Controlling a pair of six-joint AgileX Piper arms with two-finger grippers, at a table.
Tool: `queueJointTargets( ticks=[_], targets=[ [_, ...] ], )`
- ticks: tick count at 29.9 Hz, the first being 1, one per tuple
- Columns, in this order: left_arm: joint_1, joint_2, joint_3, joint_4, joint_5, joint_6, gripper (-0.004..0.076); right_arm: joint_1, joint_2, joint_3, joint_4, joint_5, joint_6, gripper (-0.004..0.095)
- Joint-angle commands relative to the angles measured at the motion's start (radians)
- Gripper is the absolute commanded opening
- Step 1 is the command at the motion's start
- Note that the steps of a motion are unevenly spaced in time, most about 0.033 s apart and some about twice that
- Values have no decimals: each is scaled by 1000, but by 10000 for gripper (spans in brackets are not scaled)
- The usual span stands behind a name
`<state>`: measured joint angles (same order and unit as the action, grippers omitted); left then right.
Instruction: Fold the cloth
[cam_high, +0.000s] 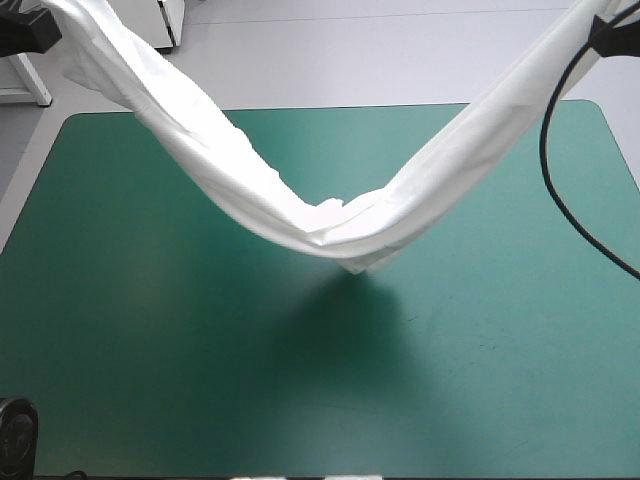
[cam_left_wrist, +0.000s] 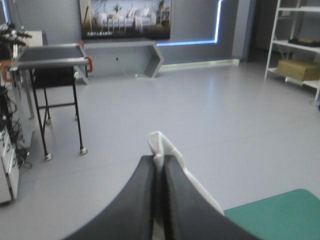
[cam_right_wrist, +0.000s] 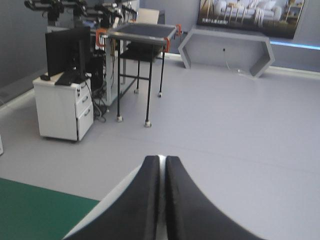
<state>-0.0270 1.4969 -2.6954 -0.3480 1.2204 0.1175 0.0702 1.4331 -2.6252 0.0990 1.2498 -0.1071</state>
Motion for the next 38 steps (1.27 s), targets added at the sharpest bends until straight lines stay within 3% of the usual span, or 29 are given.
queueJointTargets(
  ticks=[1, 7, 12, 21, 26, 31, 38],
  targets=[
    [1, -34, -83, -55, -84, 2, -22, 5, -27, -78, 13, -34, -11, -16],
    [1, -94, -124, -117, -69, 5, -22, 5, -63, -119, 44, -82, -15, -16],
    [1, -98, -108, -81, 69, 8, -22, 5, -56, -83, 28, 0, 25, -16],
    [1, -93, 254, -75, 63, 28, -22, 5, -47, 229, 34, -1, 61, -16],
    [1, -87, 565, -38, -54, 58, -22, 5, -23, 505, 35, -27, 61, -17],
    [1, -26, 787, -14, -212, 74, -22, 5, 40, 736, 35, -165, 68, -17],
    [1, 164, 829, 28, -306, 72, -22, 5, 229, 769, 35, -263, 68, -17]
  ],
)
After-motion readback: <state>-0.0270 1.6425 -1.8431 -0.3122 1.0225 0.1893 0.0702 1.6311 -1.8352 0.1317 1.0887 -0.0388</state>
